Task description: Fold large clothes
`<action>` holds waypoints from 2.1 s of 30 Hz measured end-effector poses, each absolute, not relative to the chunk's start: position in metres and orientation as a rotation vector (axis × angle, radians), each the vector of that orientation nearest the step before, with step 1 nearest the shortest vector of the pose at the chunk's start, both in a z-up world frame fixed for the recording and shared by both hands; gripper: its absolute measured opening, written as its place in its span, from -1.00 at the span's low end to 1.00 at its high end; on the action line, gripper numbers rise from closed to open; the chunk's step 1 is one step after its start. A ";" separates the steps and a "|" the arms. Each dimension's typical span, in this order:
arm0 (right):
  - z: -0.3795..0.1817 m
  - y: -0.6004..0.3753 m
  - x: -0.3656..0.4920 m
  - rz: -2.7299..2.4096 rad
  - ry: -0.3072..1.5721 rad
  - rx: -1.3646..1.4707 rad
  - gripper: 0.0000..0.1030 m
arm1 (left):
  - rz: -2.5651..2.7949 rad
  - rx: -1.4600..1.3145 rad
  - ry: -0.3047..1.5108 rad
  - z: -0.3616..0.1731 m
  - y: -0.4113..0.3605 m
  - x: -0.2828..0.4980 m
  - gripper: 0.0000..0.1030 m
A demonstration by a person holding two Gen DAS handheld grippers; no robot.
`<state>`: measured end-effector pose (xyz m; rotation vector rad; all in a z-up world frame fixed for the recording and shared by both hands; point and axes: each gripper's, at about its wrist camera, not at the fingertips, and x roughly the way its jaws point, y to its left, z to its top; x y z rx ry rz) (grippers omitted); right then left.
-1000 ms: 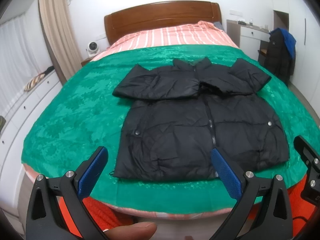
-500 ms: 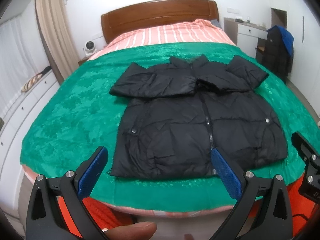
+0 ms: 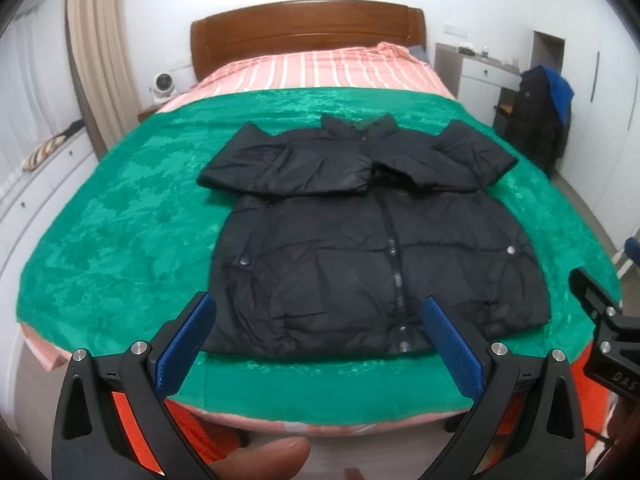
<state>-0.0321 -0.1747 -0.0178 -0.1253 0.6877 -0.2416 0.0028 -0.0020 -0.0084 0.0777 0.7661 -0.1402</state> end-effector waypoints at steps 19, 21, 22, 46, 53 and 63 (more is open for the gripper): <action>-0.027 -0.177 -0.028 -0.277 0.733 -0.132 1.00 | -0.111 0.117 0.796 -0.018 -0.002 0.007 1.00; -0.027 -0.176 -0.028 -0.276 0.735 -0.135 1.00 | -0.110 0.116 0.798 -0.019 -0.001 0.008 1.00; -0.028 -0.176 -0.028 -0.275 0.735 -0.136 1.00 | -0.110 0.116 0.799 -0.019 -0.002 0.008 1.00; -0.032 -0.179 -0.028 -0.278 0.738 -0.126 1.00 | -0.118 0.111 0.812 -0.020 -0.002 0.007 1.00; -0.030 -0.178 -0.030 -0.276 0.731 -0.121 1.00 | -0.118 0.109 0.809 -0.019 -0.001 0.007 1.00; -0.028 -0.179 -0.031 -0.271 0.728 -0.117 1.00 | -0.119 0.106 0.810 -0.019 -0.002 0.006 1.00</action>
